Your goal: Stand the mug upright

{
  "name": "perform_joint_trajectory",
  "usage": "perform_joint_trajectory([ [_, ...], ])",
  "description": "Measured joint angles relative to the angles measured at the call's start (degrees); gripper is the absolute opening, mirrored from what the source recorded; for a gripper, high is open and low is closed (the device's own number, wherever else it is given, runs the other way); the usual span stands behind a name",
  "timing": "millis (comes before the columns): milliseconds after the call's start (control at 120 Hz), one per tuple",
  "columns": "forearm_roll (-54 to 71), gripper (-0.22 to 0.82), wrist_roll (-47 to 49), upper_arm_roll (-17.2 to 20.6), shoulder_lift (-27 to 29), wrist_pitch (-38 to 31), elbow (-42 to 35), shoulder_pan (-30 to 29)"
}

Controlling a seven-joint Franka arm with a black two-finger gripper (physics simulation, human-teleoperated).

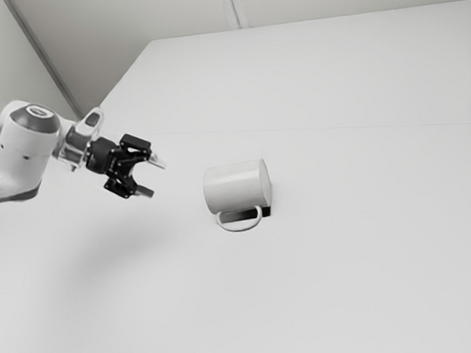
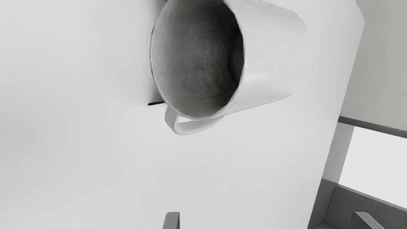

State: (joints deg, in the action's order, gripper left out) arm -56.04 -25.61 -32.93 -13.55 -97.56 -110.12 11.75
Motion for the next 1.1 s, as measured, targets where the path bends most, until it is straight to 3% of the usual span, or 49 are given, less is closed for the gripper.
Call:
perform_joint_trajectory([
  [425, -10.85, 0.58, -6.06, 4.07, -8.37, -9.53, 0.98, 0.12],
  [875, -17.64, 0.58, -9.1, 7.57, -9.88, -10.68, 0.67, 1.05],
  [1100, -18.71, 0.42, -9.89, 7.71, -9.74, -10.68, 1.01, 1.83],
])
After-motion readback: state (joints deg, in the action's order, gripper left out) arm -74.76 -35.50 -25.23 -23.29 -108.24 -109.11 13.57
